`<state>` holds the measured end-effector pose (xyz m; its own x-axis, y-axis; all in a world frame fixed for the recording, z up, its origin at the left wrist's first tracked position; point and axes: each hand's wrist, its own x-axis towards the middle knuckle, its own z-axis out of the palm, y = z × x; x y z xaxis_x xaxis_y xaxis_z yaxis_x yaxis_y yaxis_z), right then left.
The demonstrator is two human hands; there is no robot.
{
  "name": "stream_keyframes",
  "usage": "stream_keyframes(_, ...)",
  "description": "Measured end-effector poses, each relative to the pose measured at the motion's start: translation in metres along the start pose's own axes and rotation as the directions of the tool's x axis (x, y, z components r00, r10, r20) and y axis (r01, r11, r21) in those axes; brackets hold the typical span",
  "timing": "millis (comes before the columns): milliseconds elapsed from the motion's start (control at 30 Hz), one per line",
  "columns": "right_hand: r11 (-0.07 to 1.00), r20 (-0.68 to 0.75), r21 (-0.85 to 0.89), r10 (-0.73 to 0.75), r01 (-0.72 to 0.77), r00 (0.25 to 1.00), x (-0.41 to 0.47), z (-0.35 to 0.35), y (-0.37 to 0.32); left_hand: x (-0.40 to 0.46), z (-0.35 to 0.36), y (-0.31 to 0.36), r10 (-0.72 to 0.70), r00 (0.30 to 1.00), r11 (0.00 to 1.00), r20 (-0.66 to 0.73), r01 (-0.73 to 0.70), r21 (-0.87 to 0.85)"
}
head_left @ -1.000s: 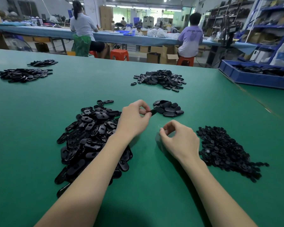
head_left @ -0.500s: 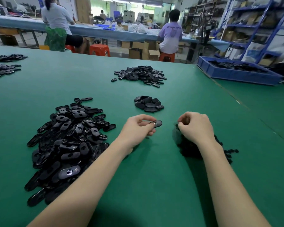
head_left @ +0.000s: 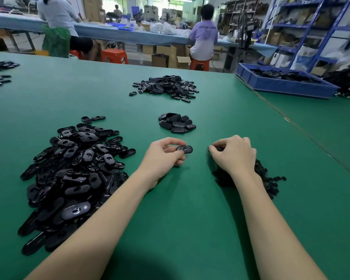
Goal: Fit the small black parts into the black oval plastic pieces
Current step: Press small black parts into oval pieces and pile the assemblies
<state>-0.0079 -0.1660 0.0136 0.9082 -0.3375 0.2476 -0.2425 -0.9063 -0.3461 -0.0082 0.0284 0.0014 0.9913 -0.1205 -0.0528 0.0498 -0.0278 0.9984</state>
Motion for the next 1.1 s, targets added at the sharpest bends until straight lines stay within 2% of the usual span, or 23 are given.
stream_keyframes(467,0.998,-0.094,0.014,0.062,-0.061,0.994,-0.004,0.010,-0.007,-0.003,0.002,0.004,0.015,1.000,1.000,0.013,-0.015,-0.013)
stream_keyframes(767,0.999,-0.087,0.019,-0.048,0.050,0.995,-0.003,0.012,-0.009,-0.002,0.001,0.004,-0.001,1.000,0.999,0.008,0.001,-0.033)
stream_keyframes(833,0.990,-0.119,0.111,-0.069,0.083,0.990,-0.002,0.012,-0.008,-0.002,0.001,0.003,-0.018,1.000,0.998,-0.004,0.018,-0.057)
stream_keyframes(900,0.937,-0.107,0.338,-0.051,0.084,0.993,-0.001,0.009,-0.011,0.000,0.000,0.003,-0.038,0.999,0.994,-0.020,0.036,-0.099)
stream_keyframes(1000,0.721,0.019,0.692,-0.072,0.039,0.997,-0.001,0.003,-0.020,0.001,-0.002,0.003,-0.040,0.998,0.990,-0.043,0.034,-0.134)
stream_keyframes(1100,0.520,0.128,0.853,-0.109,-0.053,0.986,-0.006,-0.002,-0.028,0.001,-0.002,0.004,-0.028,0.998,0.990,-0.052,0.020,-0.143)
